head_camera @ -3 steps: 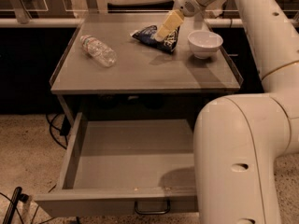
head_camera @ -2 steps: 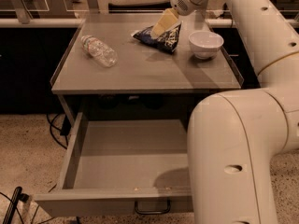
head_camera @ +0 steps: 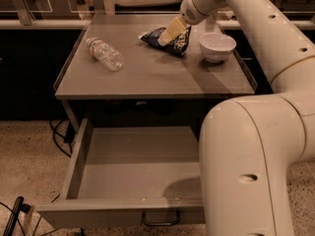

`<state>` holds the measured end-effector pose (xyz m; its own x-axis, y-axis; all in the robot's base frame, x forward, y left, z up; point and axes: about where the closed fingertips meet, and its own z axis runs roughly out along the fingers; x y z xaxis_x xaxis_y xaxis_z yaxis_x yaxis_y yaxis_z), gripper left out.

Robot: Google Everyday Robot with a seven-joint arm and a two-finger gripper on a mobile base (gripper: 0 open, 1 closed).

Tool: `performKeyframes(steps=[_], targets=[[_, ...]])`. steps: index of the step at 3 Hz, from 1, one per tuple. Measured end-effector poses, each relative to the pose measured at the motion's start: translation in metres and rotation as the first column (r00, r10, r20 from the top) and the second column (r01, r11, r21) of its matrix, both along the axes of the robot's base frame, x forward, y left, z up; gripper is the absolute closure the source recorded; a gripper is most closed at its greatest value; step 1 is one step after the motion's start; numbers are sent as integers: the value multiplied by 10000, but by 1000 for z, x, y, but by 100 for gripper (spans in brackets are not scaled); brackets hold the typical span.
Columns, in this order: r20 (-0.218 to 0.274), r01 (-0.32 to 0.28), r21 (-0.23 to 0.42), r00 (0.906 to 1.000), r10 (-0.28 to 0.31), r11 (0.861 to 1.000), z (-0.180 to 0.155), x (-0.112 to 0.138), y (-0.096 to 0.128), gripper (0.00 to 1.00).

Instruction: Place blue chip bag into top drawer

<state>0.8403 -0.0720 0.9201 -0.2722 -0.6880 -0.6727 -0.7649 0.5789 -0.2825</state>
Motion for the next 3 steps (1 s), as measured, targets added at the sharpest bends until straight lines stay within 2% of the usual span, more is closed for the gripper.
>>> performKeyframes(steps=[1, 2, 3], targets=[[127, -1135, 756, 9935, 1128, 9907, -29, 10, 0, 0], [573, -2015, 928, 9788, 1968, 9751, -36, 15, 0, 0], [786, -2716, 607, 9606, 2666, 9605, -38, 13, 9, 0]])
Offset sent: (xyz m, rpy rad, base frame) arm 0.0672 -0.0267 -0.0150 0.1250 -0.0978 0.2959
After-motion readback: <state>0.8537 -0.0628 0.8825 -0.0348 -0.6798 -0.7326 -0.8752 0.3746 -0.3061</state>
